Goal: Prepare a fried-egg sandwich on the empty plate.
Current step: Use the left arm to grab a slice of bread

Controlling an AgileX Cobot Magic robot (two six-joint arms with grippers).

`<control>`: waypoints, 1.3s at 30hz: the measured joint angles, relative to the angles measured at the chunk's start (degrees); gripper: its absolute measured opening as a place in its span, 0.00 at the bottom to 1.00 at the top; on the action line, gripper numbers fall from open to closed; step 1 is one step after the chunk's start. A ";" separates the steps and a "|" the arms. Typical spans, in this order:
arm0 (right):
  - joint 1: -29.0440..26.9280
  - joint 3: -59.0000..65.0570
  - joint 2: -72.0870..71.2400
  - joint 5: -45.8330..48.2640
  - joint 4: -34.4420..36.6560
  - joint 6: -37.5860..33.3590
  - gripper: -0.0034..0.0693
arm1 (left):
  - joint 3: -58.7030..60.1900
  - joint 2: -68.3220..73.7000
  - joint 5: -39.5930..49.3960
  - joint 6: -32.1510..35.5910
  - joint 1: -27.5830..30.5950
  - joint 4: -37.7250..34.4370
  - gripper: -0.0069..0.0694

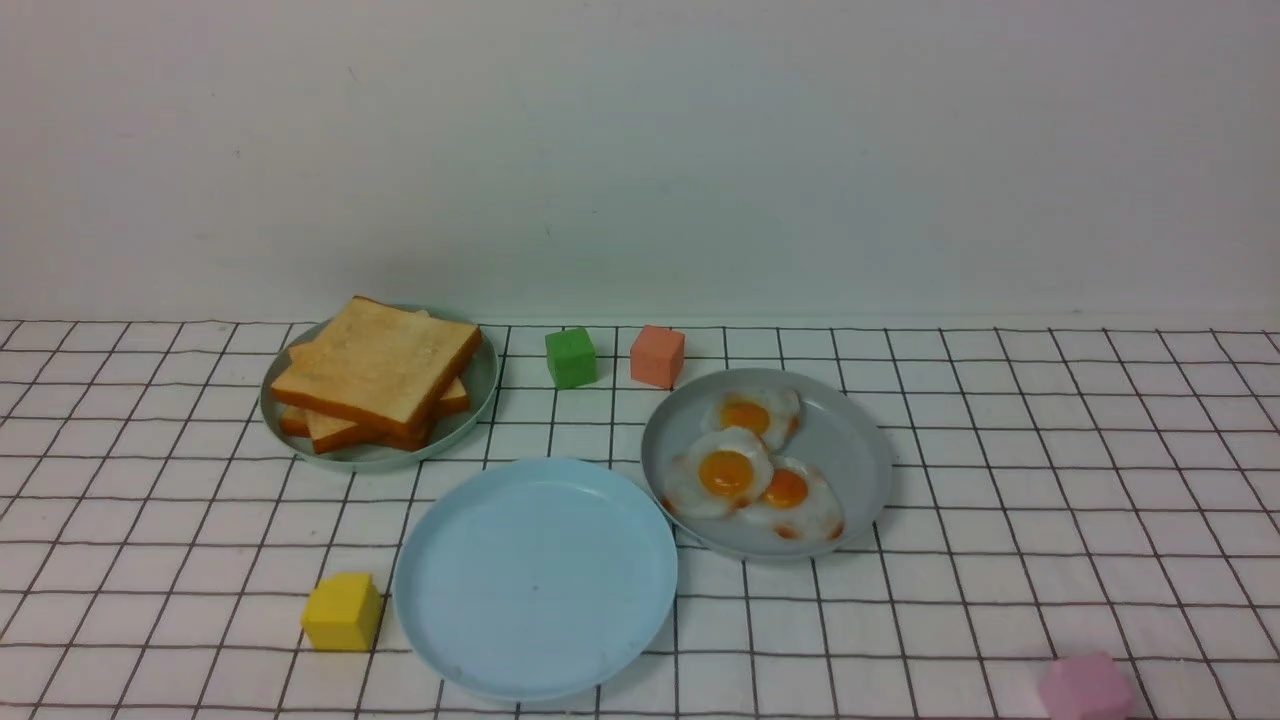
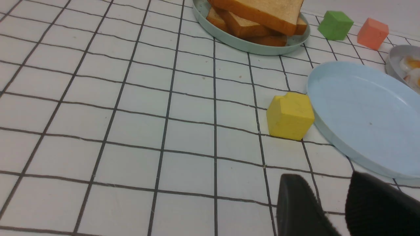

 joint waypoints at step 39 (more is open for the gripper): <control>0.00 0.00 0.00 0.00 -0.02 0.00 0.37 | -27.57 24.09 10.87 0.34 -0.64 -17.15 0.07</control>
